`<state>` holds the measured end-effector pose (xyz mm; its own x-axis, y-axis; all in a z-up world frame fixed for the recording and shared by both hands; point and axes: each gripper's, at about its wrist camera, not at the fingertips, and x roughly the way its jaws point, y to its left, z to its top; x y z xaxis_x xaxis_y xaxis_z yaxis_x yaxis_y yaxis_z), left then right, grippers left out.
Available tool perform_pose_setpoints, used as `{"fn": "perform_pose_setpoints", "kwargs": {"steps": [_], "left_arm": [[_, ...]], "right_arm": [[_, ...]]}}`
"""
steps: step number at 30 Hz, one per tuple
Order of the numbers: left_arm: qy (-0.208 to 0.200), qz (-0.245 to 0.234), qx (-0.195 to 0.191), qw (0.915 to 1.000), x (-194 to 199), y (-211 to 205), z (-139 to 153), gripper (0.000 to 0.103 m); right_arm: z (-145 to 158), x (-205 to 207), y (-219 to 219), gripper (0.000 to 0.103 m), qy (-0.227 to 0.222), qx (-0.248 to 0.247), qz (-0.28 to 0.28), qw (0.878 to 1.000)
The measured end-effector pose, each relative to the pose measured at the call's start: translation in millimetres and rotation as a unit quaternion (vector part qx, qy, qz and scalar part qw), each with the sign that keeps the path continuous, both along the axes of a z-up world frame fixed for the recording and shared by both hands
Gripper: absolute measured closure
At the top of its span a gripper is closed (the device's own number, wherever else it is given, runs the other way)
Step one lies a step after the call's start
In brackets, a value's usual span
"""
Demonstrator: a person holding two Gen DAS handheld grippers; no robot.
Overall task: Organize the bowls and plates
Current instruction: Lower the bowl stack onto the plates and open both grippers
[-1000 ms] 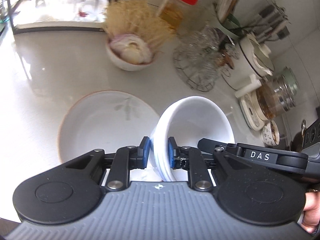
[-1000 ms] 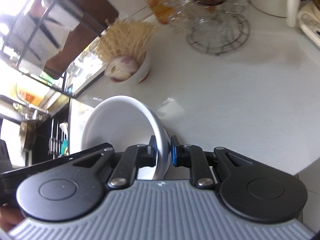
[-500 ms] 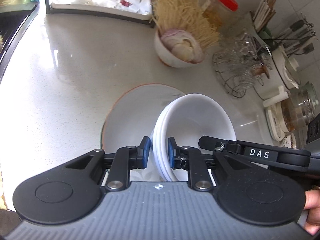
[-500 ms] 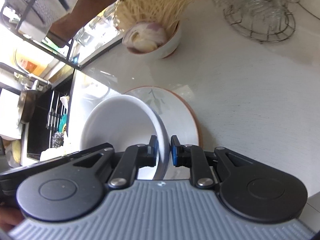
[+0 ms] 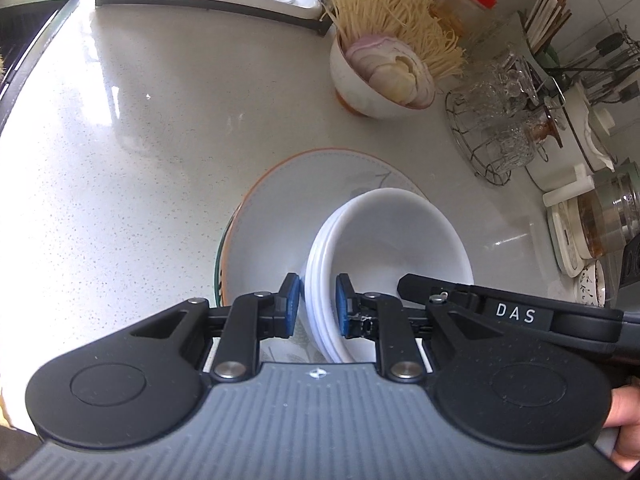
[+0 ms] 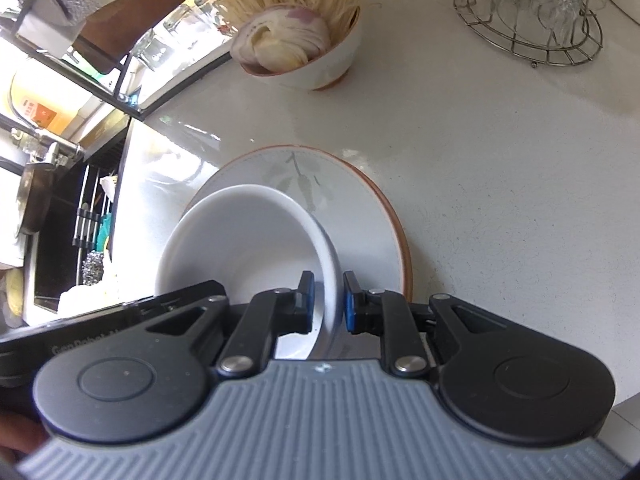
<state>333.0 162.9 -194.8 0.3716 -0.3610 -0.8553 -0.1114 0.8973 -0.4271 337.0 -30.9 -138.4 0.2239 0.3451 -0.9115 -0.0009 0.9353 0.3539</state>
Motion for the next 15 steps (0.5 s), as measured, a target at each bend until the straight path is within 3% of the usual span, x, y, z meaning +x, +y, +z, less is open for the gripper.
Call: {"fn": "perform_pose_setpoints", "kwargs": {"steps": [5, 7, 8, 10, 15], "left_arm": [[-0.002, -0.007, -0.004, 1.0, 1, 2, -1, 0.08], [-0.002, -0.009, -0.005, 0.9999, 0, 4, 0, 0.071], [-0.003, -0.011, -0.003, 0.9999, 0, 5, 1, 0.065], [-0.01, -0.019, -0.001, 0.9998, -1, 6, 5, 0.064], [-0.044, -0.047, 0.022, 0.9977, -9, 5, 29, 0.064]], "right_arm": [[0, -3, -2, 0.084, -0.001, 0.0, -0.022, 1.0], [3, -4, -4, 0.084, -0.002, -0.003, -0.033, 0.999], [4, -5, -4, 0.08, -0.004, -0.005, -0.037, 0.999], [10, -9, -5, 0.067, -0.016, -0.007, -0.046, 0.999], [30, -19, -6, 0.067, -0.054, -0.017, -0.061, 0.997]]}}
